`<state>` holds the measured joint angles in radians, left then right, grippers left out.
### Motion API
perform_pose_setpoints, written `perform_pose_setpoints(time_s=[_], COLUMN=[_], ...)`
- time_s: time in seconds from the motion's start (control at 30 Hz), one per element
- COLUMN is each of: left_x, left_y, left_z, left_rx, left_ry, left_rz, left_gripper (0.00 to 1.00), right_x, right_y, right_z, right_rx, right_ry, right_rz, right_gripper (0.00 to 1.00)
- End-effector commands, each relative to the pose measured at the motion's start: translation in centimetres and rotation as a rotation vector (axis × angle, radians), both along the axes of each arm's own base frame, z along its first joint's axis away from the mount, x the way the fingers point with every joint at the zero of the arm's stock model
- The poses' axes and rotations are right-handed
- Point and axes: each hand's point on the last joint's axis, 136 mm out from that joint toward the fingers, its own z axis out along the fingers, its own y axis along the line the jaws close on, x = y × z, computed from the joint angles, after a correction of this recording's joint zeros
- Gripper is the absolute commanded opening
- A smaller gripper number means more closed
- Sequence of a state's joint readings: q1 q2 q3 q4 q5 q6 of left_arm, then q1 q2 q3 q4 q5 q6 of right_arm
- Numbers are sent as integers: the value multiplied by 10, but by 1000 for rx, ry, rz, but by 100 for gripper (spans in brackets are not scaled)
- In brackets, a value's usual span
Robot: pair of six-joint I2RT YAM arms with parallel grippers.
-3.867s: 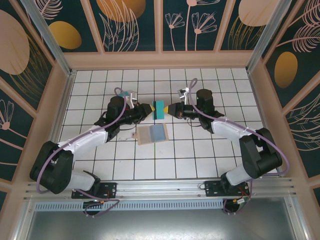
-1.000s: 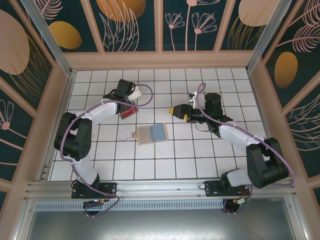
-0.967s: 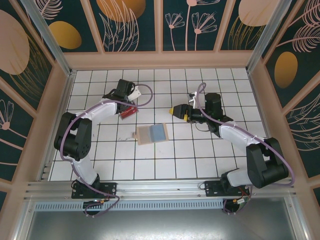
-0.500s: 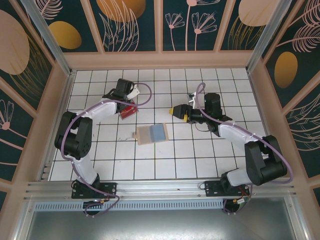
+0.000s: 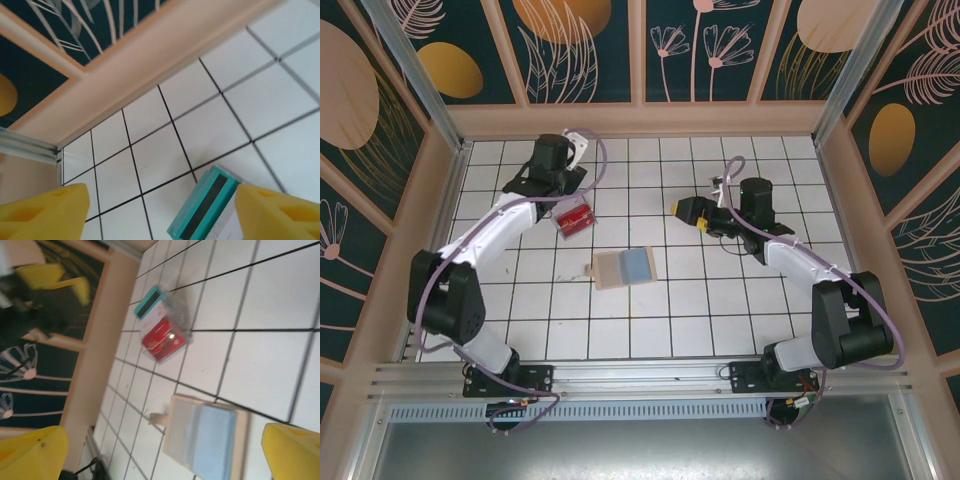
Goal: Take the credit cards out of the card holder
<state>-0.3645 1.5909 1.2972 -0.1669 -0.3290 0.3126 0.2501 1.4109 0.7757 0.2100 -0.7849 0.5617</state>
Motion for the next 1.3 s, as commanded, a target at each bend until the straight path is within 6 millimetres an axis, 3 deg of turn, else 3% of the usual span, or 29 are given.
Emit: perform_pose_setpoints(time_s=[0.0, 0.07, 0.2, 0.3, 0.33, 0.4, 0.7, 0.87, 1.0, 1.13, 1.27], left_x=[-18, -31, -58, -82, -94, -111, -164, -167, -157, -142, -126], left_y=[5, 11, 31, 72, 90, 106, 154, 175, 192, 201, 202], left_z=[26, 32, 27, 21, 9, -4, -63, -84, -103, -109, -100], left_rx=[-246, -328, -463, -534, -526, -517, -366, -358, -399, -475, -527], left_ry=[-56, -80, -109, -190, -211, -241, -346, -389, -381, -445, -505], left_rz=[89, 128, 252, 498, 594, 666, 819, 847, 864, 828, 768], left_gripper=[88, 97, 98, 99, 99, 99, 98, 99, 99, 99, 99], right_x=[19, 29, 47, 49, 48, 46, 28, 26, 33, 40, 45], right_y=[-22, -38, -76, -111, -121, -142, -194, -218, -230, -239, -247], right_z=[5, 1, 0, 7, 10, 16, -1, -19, -40, -49, -56], right_rx=[-101, -196, -370, -466, -489, -534, -847, -917, -916, -888, -845], right_ry=[-52, -52, -91, -150, -177, -225, -393, -390, -355, -390, -418], right_rz=[-111, -192, -376, -553, -607, -711, -843, -915, -935, -964, -983], right_gripper=[99, 99, 99, 99, 99, 99, 99, 99, 99, 99, 99])
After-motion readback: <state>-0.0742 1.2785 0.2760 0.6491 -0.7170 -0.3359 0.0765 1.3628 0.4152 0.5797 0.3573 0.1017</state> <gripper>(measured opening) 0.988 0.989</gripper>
